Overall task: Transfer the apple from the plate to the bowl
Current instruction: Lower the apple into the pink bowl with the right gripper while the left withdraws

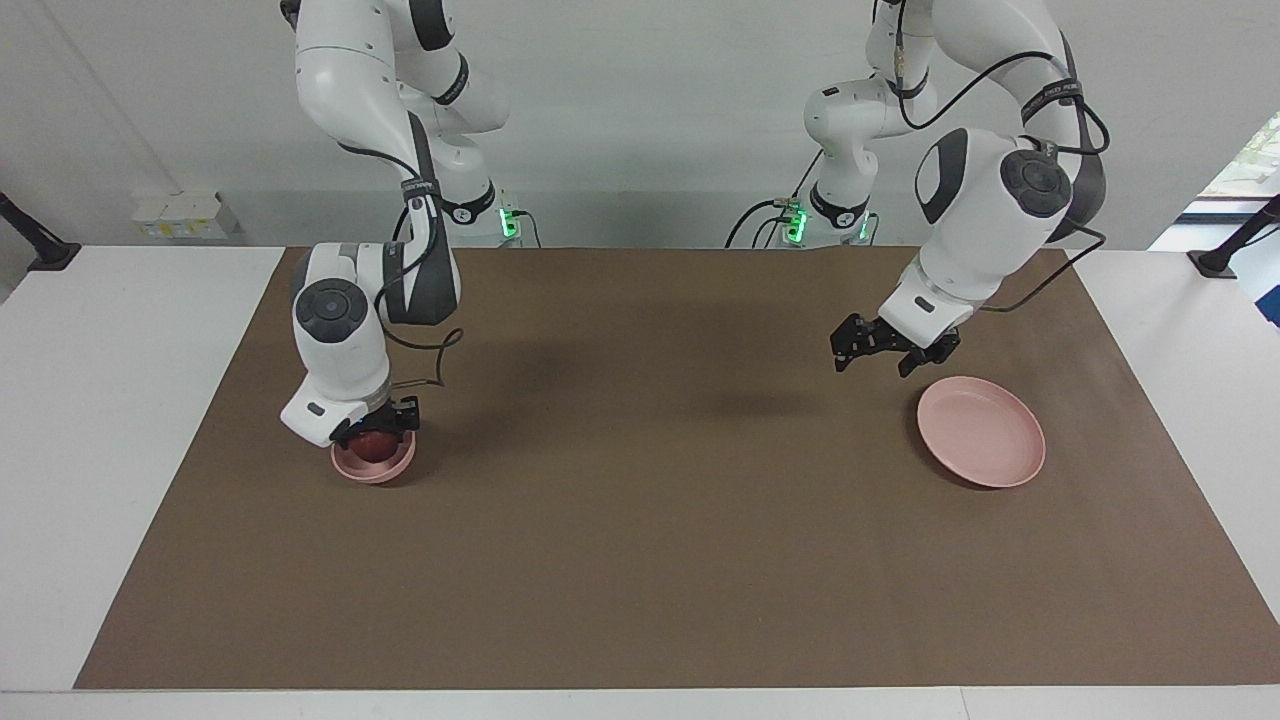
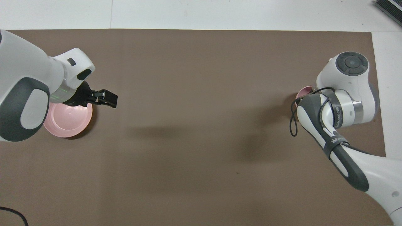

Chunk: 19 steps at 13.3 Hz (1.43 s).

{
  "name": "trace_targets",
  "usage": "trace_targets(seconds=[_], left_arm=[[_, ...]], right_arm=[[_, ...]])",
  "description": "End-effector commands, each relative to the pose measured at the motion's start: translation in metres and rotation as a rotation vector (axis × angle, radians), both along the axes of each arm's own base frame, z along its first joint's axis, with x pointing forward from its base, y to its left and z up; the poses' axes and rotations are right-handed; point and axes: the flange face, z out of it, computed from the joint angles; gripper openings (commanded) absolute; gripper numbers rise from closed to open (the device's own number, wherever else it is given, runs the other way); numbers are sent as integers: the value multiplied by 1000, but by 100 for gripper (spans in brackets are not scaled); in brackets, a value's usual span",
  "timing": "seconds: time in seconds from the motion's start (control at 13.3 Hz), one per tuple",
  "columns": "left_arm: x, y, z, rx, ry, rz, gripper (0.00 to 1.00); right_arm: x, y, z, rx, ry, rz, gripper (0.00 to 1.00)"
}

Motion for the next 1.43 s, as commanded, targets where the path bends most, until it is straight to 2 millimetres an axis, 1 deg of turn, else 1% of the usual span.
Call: trace_targets(seconds=[0.0,0.08,0.23,0.3,0.45,0.53,0.6,0.68,0.75,0.9,1.05,1.2,1.28,1.35], left_arm=[[-6,7,4,45,44,-29,100],[-5,16,6,74,46,-31,100],[-4,25,15,87,51,-17,100],[-4,27,21,86,56,-9,100],[-5,25,34,58,74,3,100],[-5,35,44,37,84,29,100],[-7,41,55,27,97,38,100],[-14,48,65,41,111,40,100],[-22,57,79,45,90,45,100],[-31,69,98,37,57,-32,100],[-35,80,104,43,67,-32,100],[-38,84,108,101,72,-33,100],[-43,84,114,101,65,-28,100],[-44,86,116,104,59,-24,100]], right_arm=[[-2,-3,-3,1,-26,-16,44],[-2,-8,-3,1,-27,-22,58],[-2,-8,-4,2,-26,-23,95],[-2,-8,-4,2,-26,-25,100],[-1,-8,-2,1,-29,-24,100],[-1,-8,-1,2,-30,-25,100],[0,-6,8,3,-35,-27,100],[0,-4,19,10,-48,-29,100],[-1,-3,37,34,-73,-48,100],[-7,-1,68,89,-97,-90,100],[-16,0,105,116,-116,-111,100],[-26,1,137,156,-106,-142,100],[-35,5,153,174,-103,-155,100],[-43,10,166,172,-97,-176,100]])
